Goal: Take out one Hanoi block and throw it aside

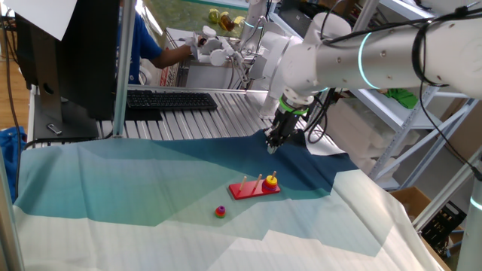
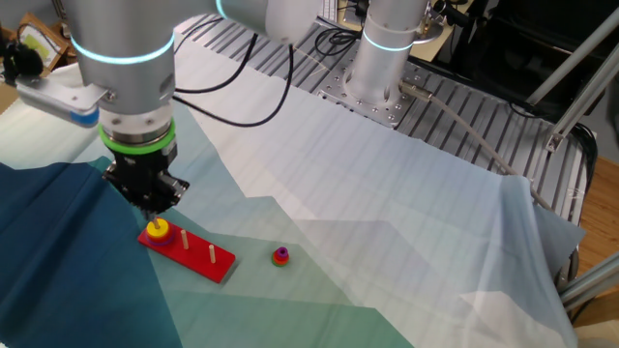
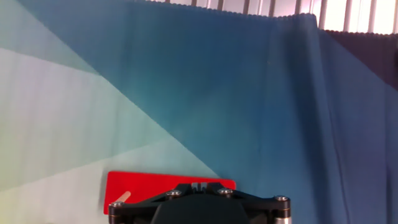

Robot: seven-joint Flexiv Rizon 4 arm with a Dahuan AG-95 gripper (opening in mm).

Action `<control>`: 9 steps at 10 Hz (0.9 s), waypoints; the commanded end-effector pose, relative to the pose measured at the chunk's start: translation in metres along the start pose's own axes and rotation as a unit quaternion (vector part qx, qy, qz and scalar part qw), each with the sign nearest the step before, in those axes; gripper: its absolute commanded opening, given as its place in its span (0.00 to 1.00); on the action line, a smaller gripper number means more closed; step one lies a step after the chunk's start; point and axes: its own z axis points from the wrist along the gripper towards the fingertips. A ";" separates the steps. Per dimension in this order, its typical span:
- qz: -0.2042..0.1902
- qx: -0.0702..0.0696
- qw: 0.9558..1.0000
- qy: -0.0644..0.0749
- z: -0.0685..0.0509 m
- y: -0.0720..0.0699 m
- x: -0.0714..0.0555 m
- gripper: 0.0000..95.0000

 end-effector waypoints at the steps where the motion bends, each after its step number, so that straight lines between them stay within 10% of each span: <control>1: 0.006 0.001 1.000 -0.001 0.002 0.000 0.003 0.00; 9: 0.030 -0.013 0.999 0.014 0.007 -0.001 0.004 0.00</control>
